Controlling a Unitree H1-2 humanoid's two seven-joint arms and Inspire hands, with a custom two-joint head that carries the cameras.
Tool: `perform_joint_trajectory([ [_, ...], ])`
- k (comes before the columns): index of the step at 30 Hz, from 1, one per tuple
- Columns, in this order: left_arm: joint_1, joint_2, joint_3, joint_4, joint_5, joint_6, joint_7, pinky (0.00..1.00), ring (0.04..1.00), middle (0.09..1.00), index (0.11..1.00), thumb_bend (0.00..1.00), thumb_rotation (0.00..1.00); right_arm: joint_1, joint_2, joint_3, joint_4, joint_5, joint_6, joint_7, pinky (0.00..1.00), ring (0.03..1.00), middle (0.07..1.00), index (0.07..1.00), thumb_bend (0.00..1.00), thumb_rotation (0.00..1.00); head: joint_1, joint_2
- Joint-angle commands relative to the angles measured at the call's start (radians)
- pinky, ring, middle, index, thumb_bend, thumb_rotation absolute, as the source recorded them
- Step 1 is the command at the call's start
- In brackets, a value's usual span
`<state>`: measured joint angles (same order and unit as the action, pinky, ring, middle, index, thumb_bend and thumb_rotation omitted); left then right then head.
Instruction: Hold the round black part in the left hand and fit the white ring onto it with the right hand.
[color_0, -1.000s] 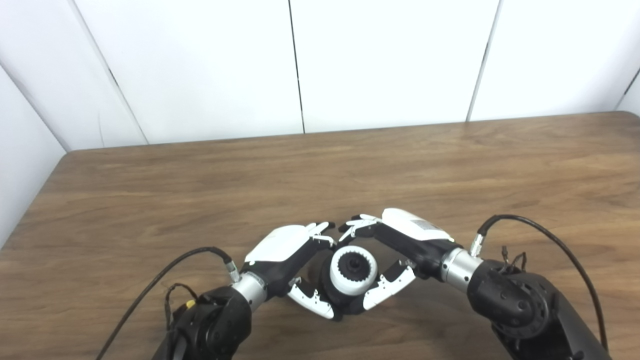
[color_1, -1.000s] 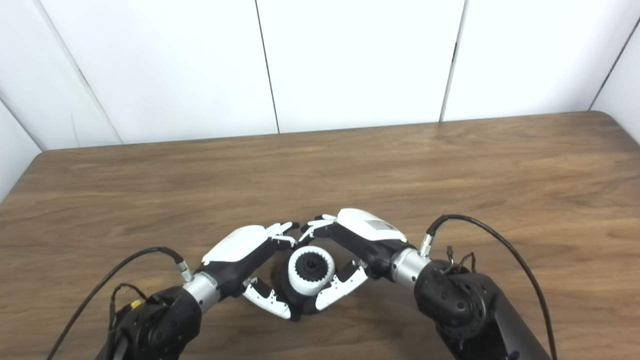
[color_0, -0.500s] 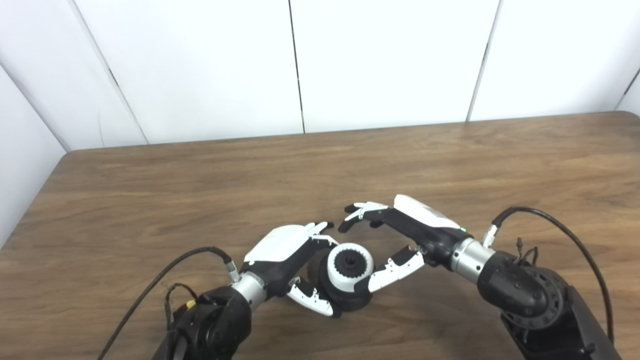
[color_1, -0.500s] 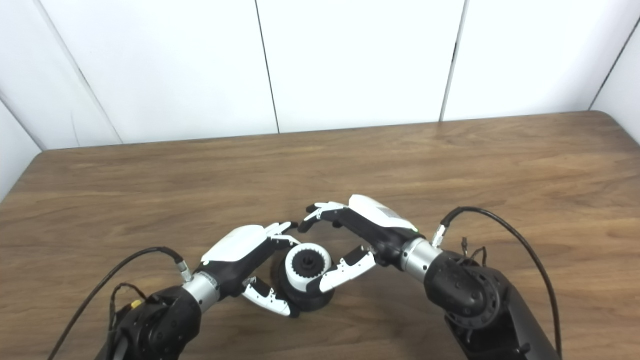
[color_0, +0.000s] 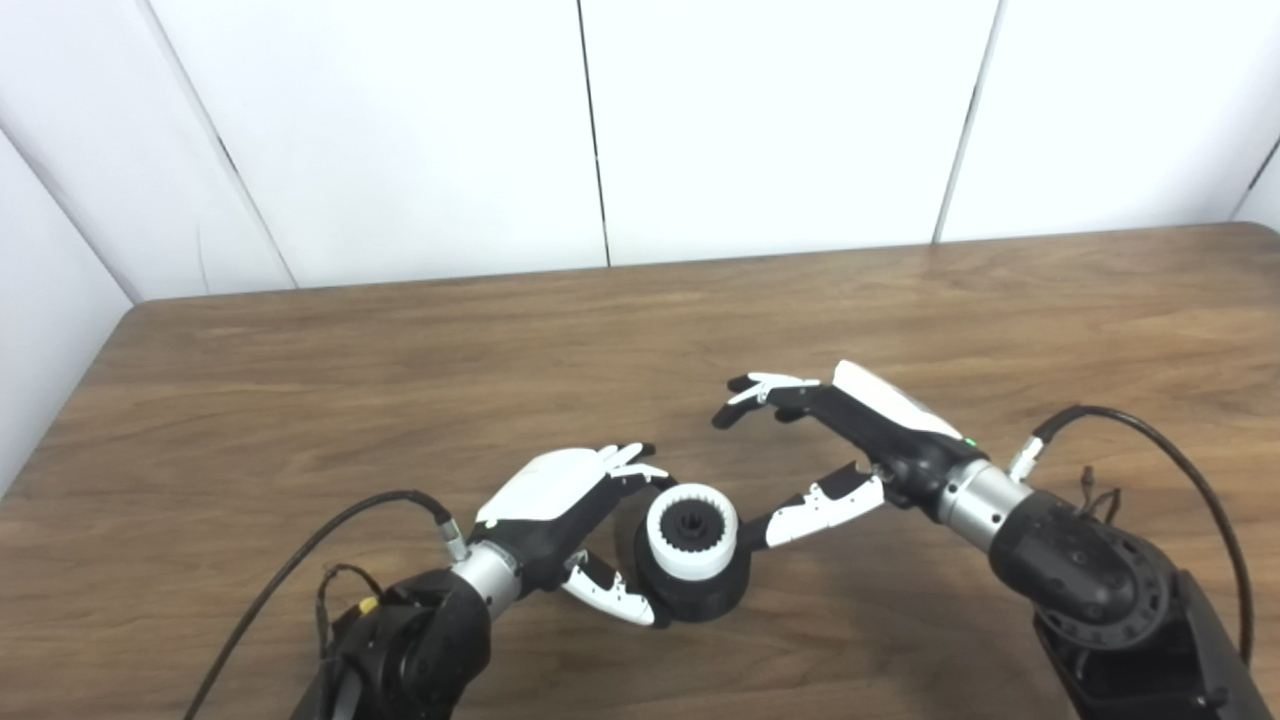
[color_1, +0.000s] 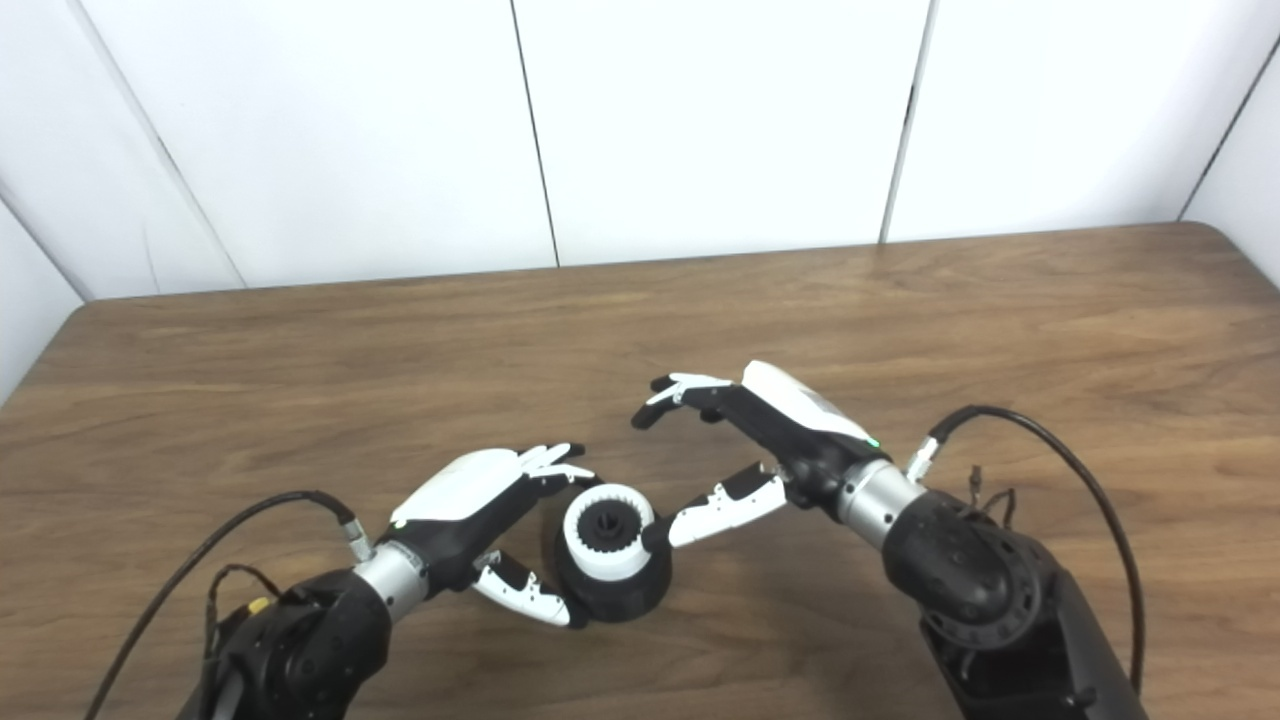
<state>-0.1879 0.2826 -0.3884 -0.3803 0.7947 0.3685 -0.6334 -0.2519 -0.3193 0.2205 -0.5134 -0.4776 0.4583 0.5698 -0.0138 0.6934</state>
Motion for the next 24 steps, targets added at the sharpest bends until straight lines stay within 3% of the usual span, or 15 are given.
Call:
perform_joint_trajectory([
  [1,-0.031,0.017,0.027,-0.044,-0.012,0.008,0.000,1.00,1.000,1.000,0.878,1.00,0.27,-0.009,0.020,-0.053,-0.027,0.042,0.009,-0.032,0.85,0.929,0.903,0.744,1.00,0.46,0.000,0.000],
  [2,-0.030,0.019,0.033,-0.047,-0.018,0.013,-0.003,1.00,1.000,1.000,0.895,1.00,0.27,-0.003,0.033,-0.075,-0.025,0.061,0.010,-0.032,0.88,0.940,0.906,0.750,1.00,0.46,0.000,0.000],
  [6,-0.027,0.023,0.069,-0.064,-0.053,0.043,-0.012,1.00,1.000,1.000,0.926,1.00,0.26,0.020,0.076,-0.156,-0.014,0.182,0.010,-0.040,0.87,0.942,0.914,0.767,1.00,0.42,-0.003,-0.002],
  [11,-0.018,0.029,0.138,-0.074,-0.139,0.052,0.011,0.98,1.000,1.000,0.956,1.00,0.31,0.049,0.103,-0.214,0.006,0.290,0.007,-0.070,0.85,0.939,0.909,0.825,1.00,0.48,-0.005,-0.001],
  [13,-0.011,0.023,0.184,-0.078,-0.203,0.079,0.006,0.99,1.000,1.000,0.972,1.00,0.32,0.060,0.110,-0.231,0.016,0.329,0.006,-0.087,0.87,0.937,0.907,0.839,1.00,0.51,-0.007,-0.001],
  [18,0.017,-0.006,0.329,-0.060,-0.412,0.092,0.050,1.00,1.000,1.000,0.984,1.00,0.48,0.097,0.133,-0.260,0.034,0.363,0.008,-0.165,0.87,0.920,0.918,0.855,0.91,0.66,-0.008,-0.002],
  [20,0.038,-0.053,0.399,-0.024,-0.507,0.037,0.115,0.98,1.000,0.999,0.960,1.00,0.50,0.114,0.162,-0.279,0.042,0.377,0.010,-0.204,0.87,0.915,0.923,0.866,0.90,0.71,-0.007,-0.005],
  [22,0.057,-0.088,0.439,0.010,-0.559,-0.031,0.186,0.94,0.973,0.972,0.937,0.99,0.62,0.125,0.201,-0.303,0.051,0.408,0.011,-0.242,0.87,0.932,0.936,0.877,0.88,0.74,-0.006,-0.003],
  [24,0.075,-0.134,0.476,0.033,-0.599,-0.079,0.258,0.90,0.957,0.964,0.939,0.90,0.74,0.134,0.226,-0.315,0.057,0.435,0.007,-0.273,0.88,0.945,0.945,0.899,0.73,0.83,-0.007,-0.004],
])
